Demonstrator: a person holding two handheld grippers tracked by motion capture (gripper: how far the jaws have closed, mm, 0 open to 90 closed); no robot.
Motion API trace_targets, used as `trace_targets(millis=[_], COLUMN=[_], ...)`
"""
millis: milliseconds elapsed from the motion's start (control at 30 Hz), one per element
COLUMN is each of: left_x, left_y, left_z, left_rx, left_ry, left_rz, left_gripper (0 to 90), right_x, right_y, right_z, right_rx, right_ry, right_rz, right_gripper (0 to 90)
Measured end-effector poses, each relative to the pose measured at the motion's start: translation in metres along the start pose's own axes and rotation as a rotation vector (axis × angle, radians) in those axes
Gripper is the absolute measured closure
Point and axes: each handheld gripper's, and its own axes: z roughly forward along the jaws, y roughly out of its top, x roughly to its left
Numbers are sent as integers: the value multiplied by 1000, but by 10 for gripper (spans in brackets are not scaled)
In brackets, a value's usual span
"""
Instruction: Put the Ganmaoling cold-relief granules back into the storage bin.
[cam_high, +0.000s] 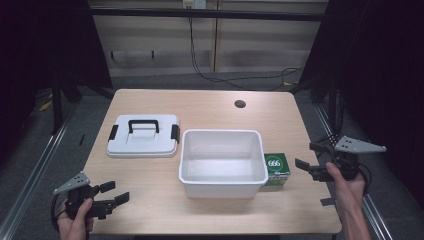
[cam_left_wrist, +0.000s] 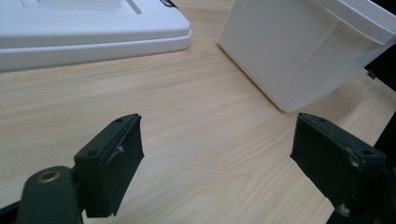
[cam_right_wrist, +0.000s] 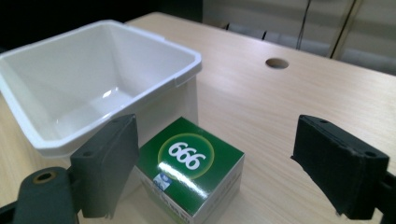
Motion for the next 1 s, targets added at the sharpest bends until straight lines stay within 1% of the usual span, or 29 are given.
trace_targets(millis=[67, 133, 200, 300, 367, 400, 433, 467, 500, 600, 633, 667, 700, 733, 767, 800, 833, 867, 900, 933, 967, 1000], left_x=[0, 1, 1, 1, 1, 1, 1, 1, 1, 1, 1, 1, 1, 2, 1, 1, 1, 1, 1, 1, 1, 1], left_y=[0, 0, 0, -1, -1, -1, -1, -1, -1, -1, -1, -1, -1, -1, -1, -1, -1, -1, -1, -1, -1, -1], left_z=[0, 0, 0, 0, 0, 0, 1, 0, 0, 0, 0, 1, 1, 1, 0, 0, 0, 0, 0, 0, 1, 1], left_rx=[1, 4, 0, -2, 0, 2, 2, -2, -2, -4, -2, 1, 5, 4, 0, -2, 0, 1, 1, 2, 2, 1], left_ry=[-1, 3, 1, 2, 1, 1, 0, 1, 0, 1, 2, 0, -1, -2, 0, 2, 1, 0, 1, 1, -1, 0], left_rz=[-1, -4, -4, -6, -6, -6, -4, -5, -9, -9, -10, -8, -6, -5, -9, -10, -8, -6, -5, -6, -8, -8], left_gripper=[163, 163, 163, 163, 163, 163, 163, 163, 163, 163, 163, 163, 163, 163, 164, 163, 163, 163, 163, 163, 163, 164], right_x=[0, -1, -2, -4, -4, -3, -3, -3, -3, -3, -3, -4, -4, -4, -4, -4, -3, -3, -1, 1, 5, 8], right_y=[6, 12, 17, 26, 28, 34, 34, 39, 41, 49, 49, 51, 53, 55, 56, 57, 57, 57, 58, 57, 57, 57], right_z=[5, 7, 10, 15, 17, 21, 21, 26, 27, 34, 34, 35, 38, 40, 42, 45, 51, 51, 54, 58, 63, 65], right_rx=[39, 74, 79, 128, 139, 152, 152, 177, 189, 250, 250, 274, 311, 339, 357, 396, 456, 456, 497, 539, 606, 625], right_ry=[17, 12, 31, 39, 43, 59, 59, 74, 82, 110, 110, 127, 143, 140, 149, 166, 191, 191, 210, 216, 218, 221], right_rz=[-27, -34, -45, -67, -67, -74, -74, -90, -94, -125, -125, -135, -146, -161, -172, -188, -228, -228, -244, -273, -312, -328], right_gripper=[133, 129, 128, 125, 124, 125, 125, 125, 125, 125, 125, 127, 127, 127, 127, 127, 127, 127, 128, 128, 129, 130])
